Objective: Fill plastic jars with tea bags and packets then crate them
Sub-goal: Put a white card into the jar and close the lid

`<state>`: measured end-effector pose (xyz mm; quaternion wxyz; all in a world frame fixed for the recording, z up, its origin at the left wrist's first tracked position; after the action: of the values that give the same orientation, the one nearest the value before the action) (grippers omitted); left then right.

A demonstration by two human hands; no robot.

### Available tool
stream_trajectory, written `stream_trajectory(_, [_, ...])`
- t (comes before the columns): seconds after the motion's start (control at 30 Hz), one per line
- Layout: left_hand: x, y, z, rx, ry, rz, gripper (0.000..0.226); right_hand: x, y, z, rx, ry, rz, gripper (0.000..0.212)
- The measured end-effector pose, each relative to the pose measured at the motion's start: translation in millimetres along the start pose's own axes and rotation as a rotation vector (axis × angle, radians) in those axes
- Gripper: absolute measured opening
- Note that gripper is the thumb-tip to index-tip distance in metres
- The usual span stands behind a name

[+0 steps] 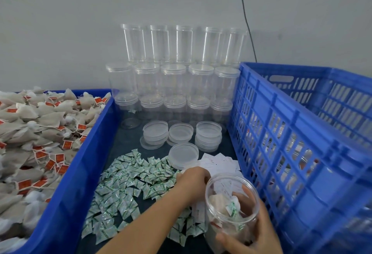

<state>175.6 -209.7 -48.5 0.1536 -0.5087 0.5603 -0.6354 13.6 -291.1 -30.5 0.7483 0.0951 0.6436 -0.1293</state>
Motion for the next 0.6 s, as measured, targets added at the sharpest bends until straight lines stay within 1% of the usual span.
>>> stream_trajectory(0.07, [0.8, 1.6, 1.3, -0.001, -0.042, -0.026, 0.015, -1.4, -1.2, 0.0, -0.004, -0.001, 0.007, 0.103])
stream_trajectory(0.13, [5.1, 4.1, 1.9, 0.013, -0.069, 0.101, 0.028, -4.4, 0.2, 0.3, -0.023, -0.028, 0.006, 0.104])
stream_trajectory(0.17, [8.0, 4.2, 2.5, 0.034, -0.076, 0.178, 0.031, -6.2, 0.4, 0.6, -0.023, -0.034, -0.001, 0.105])
stream_trajectory(0.2, [9.8, 4.9, 3.4, 0.052, -0.090, 0.219, 0.031, -6.6, -0.8, 0.6, -0.016, -0.038, -0.013, 0.105])
stream_trajectory(0.23, [10.7, 5.6, 3.9, 0.058, -0.108, 0.212, 0.028, -6.5, -1.7, 0.3, -0.013, -0.036, -0.009, 0.104])
stream_trajectory(0.3, [8.5, 8.5, 5.3, 0.025, -0.153, 0.120, 0.019, -6.7, -1.6, -0.6, -0.001, -0.028, -0.028, 0.103])
stream_trajectory(0.37, [7.1, 9.3, 6.1, 0.010, -0.178, 0.036, 0.023, -6.6, -2.5, -1.9, -0.010, -0.032, 0.004, 0.102])
stream_trajectory(0.43, [7.1, 7.7, 5.0, 0.030, -0.172, -0.030, 0.026, -6.6, -0.4, -2.8, -0.033, -0.015, 0.055, 0.101])
stream_trajectory(0.5, [6.2, 7.4, 4.6, 0.038, -0.171, -0.060, 0.026, -2.7, -3.9, -2.6, -0.010, -0.009, 0.030, 0.100])
stream_trajectory(0.57, [7.0, 4.4, 5.0, 0.062, -0.147, -0.024, 0.017, 0.0, -5.6, -5.5, -0.017, -0.011, 0.044, 0.099])
stream_trajectory(0.6, [9.3, 1.6, 6.8, 0.090, -0.122, 0.010, 0.012, 3.9, -9.2, -5.8, 0.006, -0.007, 0.015, 0.100])
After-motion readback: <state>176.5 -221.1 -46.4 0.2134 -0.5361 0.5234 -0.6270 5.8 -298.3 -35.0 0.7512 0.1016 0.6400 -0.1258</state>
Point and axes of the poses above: each hand's wrist, its own z-axis towards the middle knuckle, its own y-axis out of the palm, x = y × z, the point moved 9 cm from there along z, towards the middle knuckle, and after that the axes turned 1 degree about y, right-handed, at the moved point
